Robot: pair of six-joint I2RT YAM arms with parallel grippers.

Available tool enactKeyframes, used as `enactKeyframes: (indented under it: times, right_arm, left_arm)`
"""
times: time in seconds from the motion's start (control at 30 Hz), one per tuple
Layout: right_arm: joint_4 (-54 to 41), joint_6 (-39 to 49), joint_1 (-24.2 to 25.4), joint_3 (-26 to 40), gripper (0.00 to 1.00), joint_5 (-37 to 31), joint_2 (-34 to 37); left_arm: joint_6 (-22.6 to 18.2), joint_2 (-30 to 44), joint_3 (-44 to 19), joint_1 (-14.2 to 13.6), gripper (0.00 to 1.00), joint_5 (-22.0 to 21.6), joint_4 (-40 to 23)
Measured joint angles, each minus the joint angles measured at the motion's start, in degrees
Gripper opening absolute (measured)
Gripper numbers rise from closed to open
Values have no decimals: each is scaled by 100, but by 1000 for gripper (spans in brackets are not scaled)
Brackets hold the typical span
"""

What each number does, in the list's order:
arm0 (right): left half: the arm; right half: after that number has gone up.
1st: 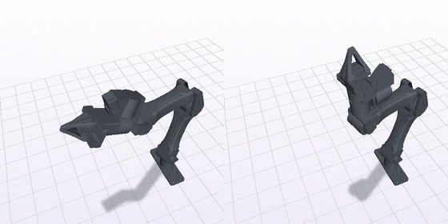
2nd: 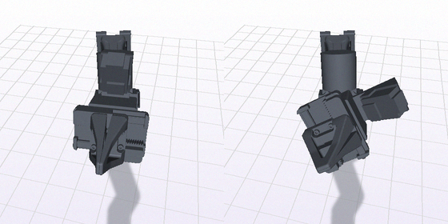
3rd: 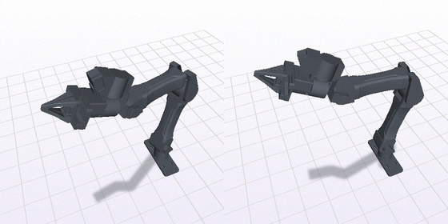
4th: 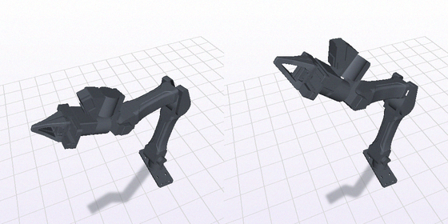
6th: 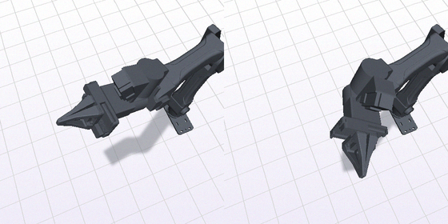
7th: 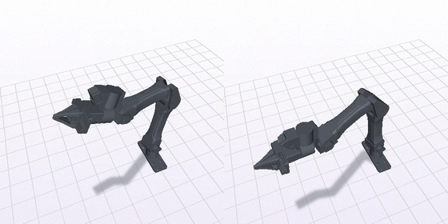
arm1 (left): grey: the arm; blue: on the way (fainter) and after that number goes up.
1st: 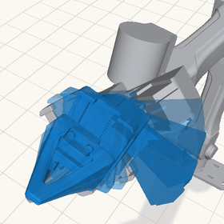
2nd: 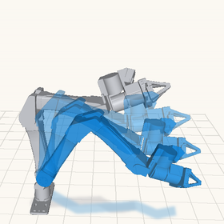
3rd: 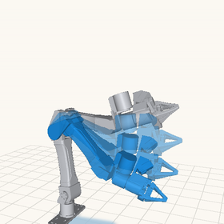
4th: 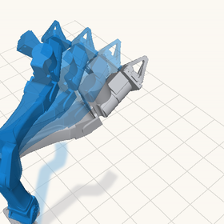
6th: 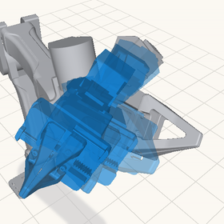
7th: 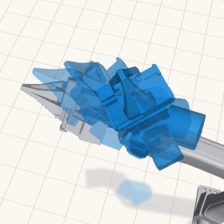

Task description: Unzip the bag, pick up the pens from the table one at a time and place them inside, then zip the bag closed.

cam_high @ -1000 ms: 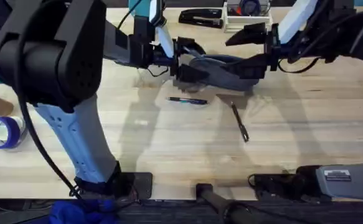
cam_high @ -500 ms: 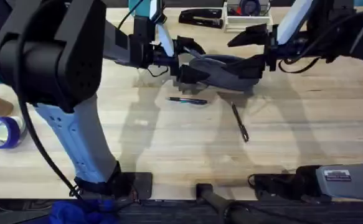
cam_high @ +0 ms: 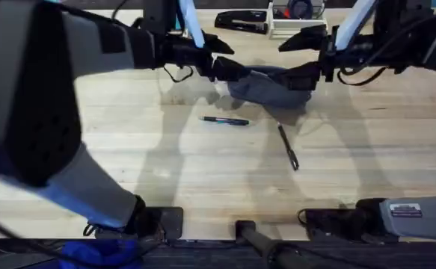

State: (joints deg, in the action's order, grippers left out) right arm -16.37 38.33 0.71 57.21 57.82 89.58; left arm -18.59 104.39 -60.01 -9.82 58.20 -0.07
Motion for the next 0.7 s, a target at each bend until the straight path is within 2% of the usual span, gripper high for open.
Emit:
enactKeyframes:
  times: [0.27, 0.47, 0.7]
  right_arm:
    - [-1, -377, 144, 28, 998, -2, 0]
    - [-10, -633, 177, 61, 998, -2, 2]
    - [-16, -882, 177, 72, 998, 0, 0]
  left_arm:
    - [-74, -960, 0, 0, 995, -292, -1475]
    - [-116, -1930, 0, 0, 995, -837, -2789]
    - [-138, -2964, 0, 0, 995, -1336, -3973]
